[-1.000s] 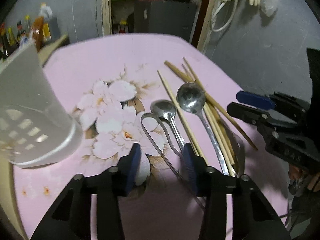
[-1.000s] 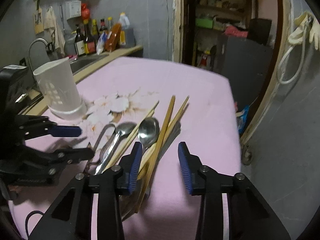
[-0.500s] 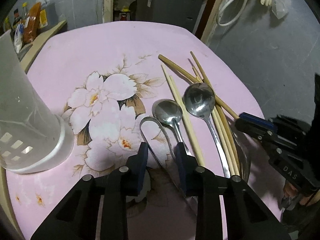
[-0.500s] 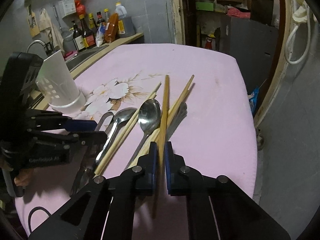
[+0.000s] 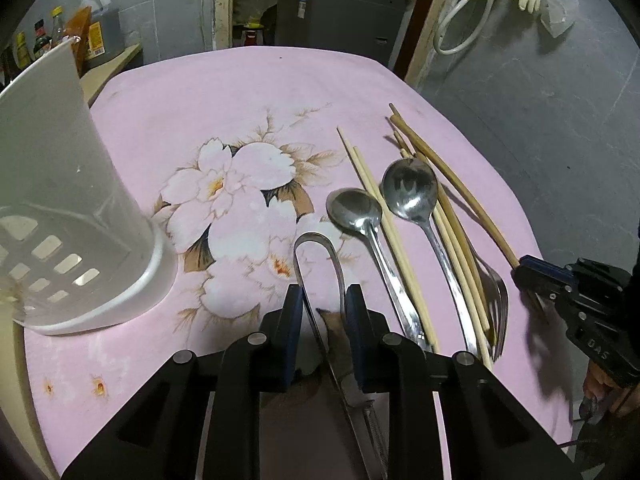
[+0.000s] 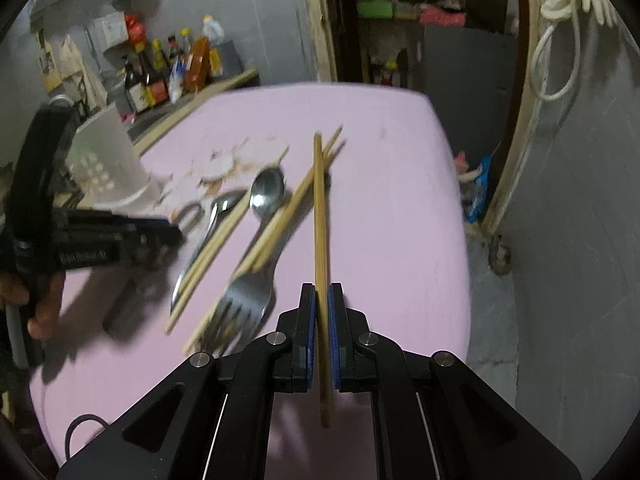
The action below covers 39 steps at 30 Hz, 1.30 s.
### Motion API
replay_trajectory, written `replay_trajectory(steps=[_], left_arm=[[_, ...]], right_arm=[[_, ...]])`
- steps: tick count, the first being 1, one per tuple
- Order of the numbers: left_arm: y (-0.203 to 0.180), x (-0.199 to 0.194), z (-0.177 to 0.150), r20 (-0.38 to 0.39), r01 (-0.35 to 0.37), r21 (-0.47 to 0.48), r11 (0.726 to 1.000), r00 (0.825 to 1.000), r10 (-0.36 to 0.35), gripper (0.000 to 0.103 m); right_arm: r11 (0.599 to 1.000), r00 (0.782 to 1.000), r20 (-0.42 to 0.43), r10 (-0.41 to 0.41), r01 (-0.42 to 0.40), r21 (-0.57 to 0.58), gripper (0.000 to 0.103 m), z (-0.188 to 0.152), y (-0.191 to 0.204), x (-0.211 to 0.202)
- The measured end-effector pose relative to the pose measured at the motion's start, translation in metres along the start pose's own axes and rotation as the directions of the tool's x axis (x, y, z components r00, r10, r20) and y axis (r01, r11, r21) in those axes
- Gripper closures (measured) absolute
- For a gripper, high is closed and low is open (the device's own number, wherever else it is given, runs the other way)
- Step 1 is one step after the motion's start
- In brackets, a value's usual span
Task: Organize utensils
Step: 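Grasp a wooden chopstick with the right tool while the left tool grasps the metal tongs, then lift the chopstick and tongs and carry both toward the white utensil holder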
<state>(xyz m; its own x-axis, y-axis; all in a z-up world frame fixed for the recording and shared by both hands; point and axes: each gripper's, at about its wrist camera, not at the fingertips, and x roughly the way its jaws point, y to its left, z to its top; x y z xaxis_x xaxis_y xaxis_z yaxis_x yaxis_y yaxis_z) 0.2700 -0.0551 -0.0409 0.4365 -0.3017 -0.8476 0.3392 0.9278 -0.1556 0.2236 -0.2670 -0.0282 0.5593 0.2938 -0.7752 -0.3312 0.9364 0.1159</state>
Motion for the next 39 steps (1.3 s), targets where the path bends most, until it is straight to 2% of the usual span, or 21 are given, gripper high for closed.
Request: replay_trajectory(steps=[3, 10, 13, 20, 22, 24, 25, 27, 31, 34, 36, 39], left_arm=[[0.0, 0.004, 0.005, -0.019, 0.0, 0.006, 1.0, 1.0, 0.001, 0.084], [-0.01, 0.012, 0.012, -0.078, -0.03, 0.061, 0.998, 0.996, 0.034, 0.079], [-0.012, 0.015, 0.017, -0.109, -0.019, 0.071, 0.997, 0.994, 0.027, 0.073], [-0.02, 0.026, 0.025, -0.165, -0.055, 0.118, 0.991, 0.983, 0.075, 0.073], [-0.021, 0.027, 0.024, -0.157, -0.09, 0.135, 0.987, 0.981, 0.111, 0.081], [-0.024, 0.03, 0.025, -0.14, -0.096, 0.134, 0.986, 0.983, 0.115, 0.082], [-0.024, 0.029, 0.023, -0.125, -0.098, 0.123, 0.988, 0.986, 0.113, 0.083], [-0.023, 0.025, 0.02, -0.091, -0.093, 0.11, 0.99, 0.99, 0.103, 0.085], [-0.016, 0.008, 0.006, 0.015, -0.082, 0.073, 0.994, 0.997, 0.081, 0.085], [-0.015, -0.009, -0.002, 0.113, -0.098, 0.066, 0.993, 0.99, 0.09, 0.085], [-0.017, -0.026, -0.003, 0.173, -0.101, 0.06, 0.993, 0.981, 0.09, 0.085], [-0.019, -0.053, -0.005, 0.292, -0.103, 0.053, 0.993, 0.953, 0.083, 0.085]], right_arm=[[0.999, 1.0, -0.015, -0.026, 0.026, -0.038, 0.097, 0.005, 0.005, 0.003], [0.998, 0.998, -0.047, -0.03, 0.027, -0.057, 0.085, 0.037, -0.003, 0.026], [0.998, 0.997, -0.077, -0.007, 0.002, -0.059, 0.085, 0.049, -0.006, 0.039], [0.999, 0.992, -0.126, 0.008, -0.015, -0.052, 0.085, 0.066, -0.008, 0.059], [0.997, 0.991, -0.132, -0.016, 0.006, -0.075, 0.085, 0.067, -0.003, 0.06], [0.995, 0.99, -0.136, -0.024, 0.011, -0.1, 0.091, 0.066, 0.002, 0.06], [0.996, 0.99, -0.137, -0.016, 0.003, -0.094, 0.097, 0.065, 0.003, 0.06], [0.997, 0.992, -0.124, -0.01, 0.0, -0.081, 0.098, 0.064, 0.004, 0.057], [0.999, 0.998, -0.045, 0.041, -0.042, -0.022, 0.098, 0.055, 0.003, 0.039], [0.997, 0.993, 0.092, 0.07, -0.073, 0.03, 0.098, 0.045, 0.001, 0.011], [0.995, 0.978, 0.193, 0.08, -0.091, 0.048, 0.098, 0.04, 0.004, -0.008], [0.996, 0.933, 0.355, 0.065, -0.083, 0.034, 0.098, 0.036, 0.019, -0.035]])
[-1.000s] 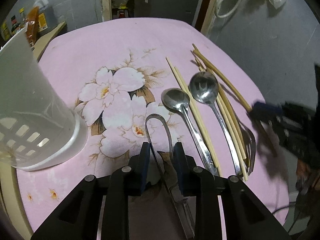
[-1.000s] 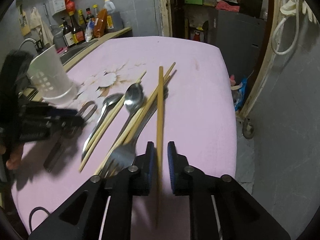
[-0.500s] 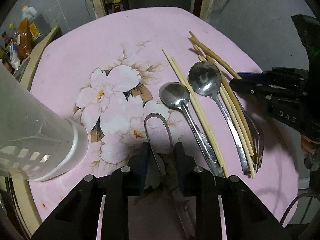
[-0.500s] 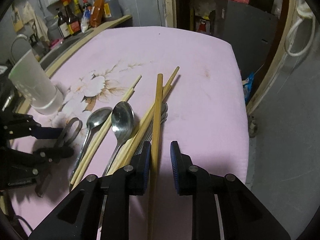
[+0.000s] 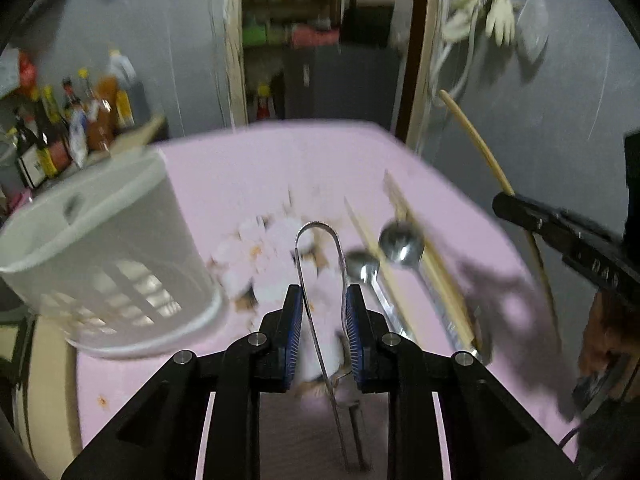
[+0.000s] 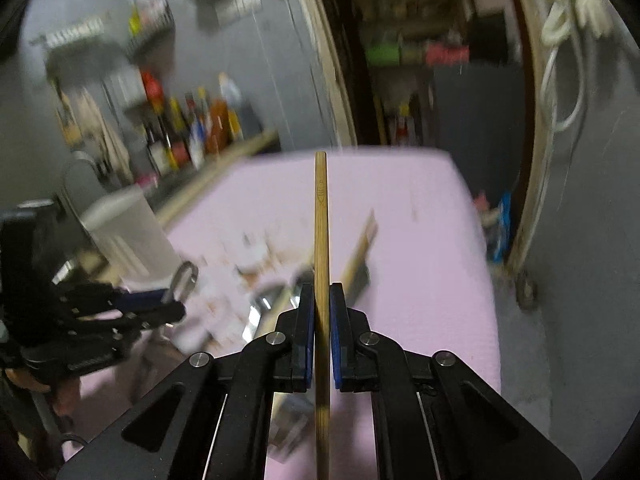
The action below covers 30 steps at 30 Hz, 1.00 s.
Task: Organize utensils
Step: 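Lift the chopstick and tongs and carry both toward the white utensil holder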
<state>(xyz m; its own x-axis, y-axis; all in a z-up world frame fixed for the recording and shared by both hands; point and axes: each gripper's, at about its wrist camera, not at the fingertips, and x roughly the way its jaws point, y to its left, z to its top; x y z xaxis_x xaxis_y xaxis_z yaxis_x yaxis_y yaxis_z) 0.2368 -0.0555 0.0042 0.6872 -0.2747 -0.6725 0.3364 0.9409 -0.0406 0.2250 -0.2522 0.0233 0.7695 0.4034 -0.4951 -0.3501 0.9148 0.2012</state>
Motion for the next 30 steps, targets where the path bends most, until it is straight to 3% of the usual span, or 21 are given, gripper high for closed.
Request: replay_trajectory(steps=[3, 5, 10, 16, 21, 25, 30], left_arm=[[0.0, -0.027, 0.01, 0.14, -0.027, -0.002, 1.0, 0.99, 0.027, 0.085], [0.007, -0.047, 0.019, 0.222, -0.042, -0.021, 0.999, 0.974, 0.046, 0.085], [0.024, -0.086, 0.045, 0.337, -0.067, -0.056, 0.996, 0.938, 0.082, 0.085], [0.061, -0.129, 0.069, 0.384, -0.118, -0.104, 0.988, 0.911, 0.149, 0.085], [0.094, -0.153, 0.068, 0.399, -0.193, -0.153, 0.969, 0.885, 0.239, 0.085], [0.124, -0.167, 0.069, 0.386, -0.243, -0.218, 0.945, 0.868, 0.312, 0.085], [0.161, -0.164, 0.065, 0.348, -0.308, -0.283, 0.908, 0.849, 0.397, 0.085]], right_arm=[[0.999, 0.991, 0.135, -0.003, 0.007, -0.036, 0.098, 0.005, 0.019, -0.016], [0.999, 0.976, 0.22, 0.01, 0.001, -0.051, 0.098, 0.01, 0.032, -0.023], [0.996, 0.923, 0.379, 0.07, -0.041, -0.083, 0.098, 0.031, 0.061, -0.03], [0.983, 0.862, 0.473, 0.183, -0.15, -0.108, 0.098, 0.065, 0.09, -0.022], [0.967, 0.807, 0.532, 0.255, -0.225, -0.122, 0.098, 0.092, 0.12, -0.008], [0.953, 0.761, 0.578, 0.296, -0.276, -0.126, 0.098, 0.111, 0.143, 0.01], [0.942, 0.727, 0.605, 0.325, -0.303, -0.142, 0.098, 0.12, 0.167, 0.03]])
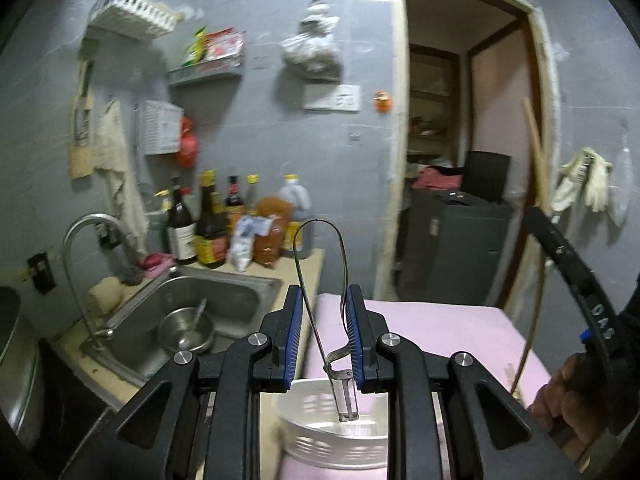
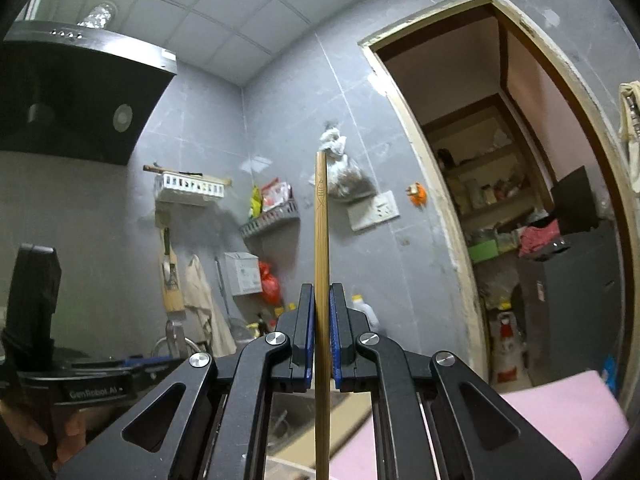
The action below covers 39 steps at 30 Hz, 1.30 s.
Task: Organize utensils
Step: 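Lift the chopstick and tongs and carry both toward the white utensil holder, then open the left tool to drop the tongs into the holder while the right tool drops the chopstick in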
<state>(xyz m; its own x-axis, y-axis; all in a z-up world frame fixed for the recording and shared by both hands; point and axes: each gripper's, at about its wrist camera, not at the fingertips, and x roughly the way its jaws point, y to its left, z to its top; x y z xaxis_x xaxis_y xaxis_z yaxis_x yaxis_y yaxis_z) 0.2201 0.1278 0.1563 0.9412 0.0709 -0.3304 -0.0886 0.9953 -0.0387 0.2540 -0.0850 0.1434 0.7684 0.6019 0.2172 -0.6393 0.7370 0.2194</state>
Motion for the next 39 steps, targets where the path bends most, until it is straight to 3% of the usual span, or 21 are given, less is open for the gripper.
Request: replay_trajectory(steps=[5, 9, 16, 24, 32, 34, 37, 39], left_arm=[[0.017, 0.024, -0.011, -0.025, -0.068, -0.019, 0.998, 0.997, 0.067, 0.085], [0.021, 0.042, -0.019, -0.074, -0.063, -0.042, 0.997, 0.995, 0.06, 0.085], [0.008, 0.057, -0.039, -0.128, -0.075, 0.029, 0.997, 0.989, 0.078, 0.085], [0.006, 0.068, -0.059, -0.208, 0.01, 0.005, 1.0, 0.978, -0.009, 0.085], [0.003, 0.062, -0.063, -0.221, 0.103, -0.064, 0.993, 0.969, -0.115, 0.082], [0.003, 0.057, -0.062, -0.199, 0.118, -0.082, 0.99, 0.971, -0.132, 0.076], [0.001, 0.045, -0.059, -0.154, 0.133, -0.091, 0.987, 0.977, -0.146, 0.068], [-0.001, 0.037, -0.058, -0.124, 0.144, -0.101, 0.984, 0.98, -0.156, 0.065]], right_arm=[[1.0, 1.0, 0.014, -0.005, 0.006, -0.015, 0.098, -0.02, 0.004, 0.023], [0.999, 0.999, -0.021, -0.039, 0.039, -0.016, 0.098, -0.036, -0.002, 0.033], [0.996, 0.994, -0.085, -0.07, 0.065, -0.053, 0.098, -0.057, -0.004, 0.041], [0.992, 0.975, -0.206, -0.08, 0.057, -0.114, 0.098, -0.083, 0.0, 0.035], [0.993, 0.95, -0.302, -0.082, 0.054, -0.1, 0.096, -0.088, -0.007, 0.02], [0.994, 0.946, -0.312, -0.081, 0.053, -0.099, 0.094, -0.086, -0.009, 0.016], [0.994, 0.946, -0.314, -0.078, 0.048, -0.102, 0.081, -0.081, -0.01, 0.011], [0.993, 0.949, -0.305, -0.08, 0.05, -0.105, 0.08, -0.075, -0.011, 0.005]])
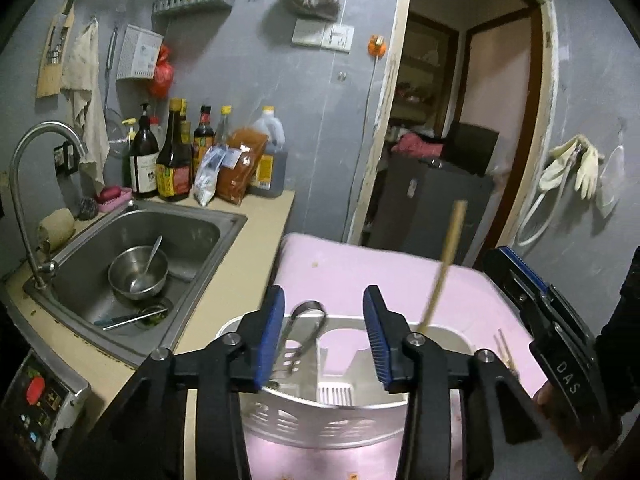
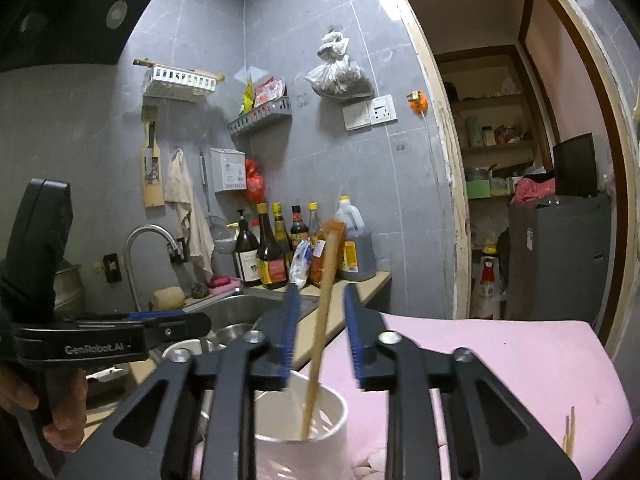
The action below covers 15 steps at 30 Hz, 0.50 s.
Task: Organize utensils
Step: 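Open the left tool to drop the tongs into the holder while the right tool drops the chopstick in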
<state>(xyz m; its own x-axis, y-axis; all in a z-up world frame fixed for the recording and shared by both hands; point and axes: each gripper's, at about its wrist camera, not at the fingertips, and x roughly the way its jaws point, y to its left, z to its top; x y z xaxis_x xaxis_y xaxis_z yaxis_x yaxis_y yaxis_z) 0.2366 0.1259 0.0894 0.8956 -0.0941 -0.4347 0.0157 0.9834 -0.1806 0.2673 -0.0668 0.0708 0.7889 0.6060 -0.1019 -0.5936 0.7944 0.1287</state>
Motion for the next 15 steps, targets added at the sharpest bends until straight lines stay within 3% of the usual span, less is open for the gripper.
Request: replay_trajectory(steps=[3, 5, 8, 10, 12, 15], left_arm=[[-0.004, -0.01, 0.001, 0.047, 0.027, -0.026, 0.999, 0.999, -0.026, 0.054], [-0.009, -0.017, 0.0, 0.086, 0.049, -0.046, 0.998, 0.995, -0.045, 0.046], [-0.022, -0.026, 0.002, 0.13, 0.076, -0.039, 0.996, 0.989, -0.07, 0.039], [-0.032, -0.031, 0.003, 0.157, 0.09, -0.03, 0.995, 0.984, -0.084, 0.023], [-0.044, -0.038, 0.002, 0.192, 0.111, -0.017, 0.994, 0.976, -0.106, 0.012], [-0.059, -0.044, -0.001, 0.22, 0.138, 0.003, 0.99, 0.966, -0.135, 0.007]], right_arm=[[1.0, 1.0, 0.019, -0.021, 0.021, -0.009, 0.076, 0.009, -0.004, -0.012], [0.999, 0.998, 0.036, -0.043, 0.044, -0.014, 0.057, 0.014, -0.01, -0.025], [0.996, 0.994, 0.068, -0.085, 0.087, -0.023, 0.045, 0.022, -0.019, -0.047], [0.992, 0.989, 0.081, -0.123, 0.126, -0.03, 0.032, 0.028, -0.026, -0.062], [0.988, 0.984, 0.103, -0.148, 0.151, -0.025, 0.027, 0.031, -0.034, -0.081], [0.978, 0.972, 0.119, -0.201, 0.205, -0.027, 0.015, 0.033, -0.045, -0.106]])
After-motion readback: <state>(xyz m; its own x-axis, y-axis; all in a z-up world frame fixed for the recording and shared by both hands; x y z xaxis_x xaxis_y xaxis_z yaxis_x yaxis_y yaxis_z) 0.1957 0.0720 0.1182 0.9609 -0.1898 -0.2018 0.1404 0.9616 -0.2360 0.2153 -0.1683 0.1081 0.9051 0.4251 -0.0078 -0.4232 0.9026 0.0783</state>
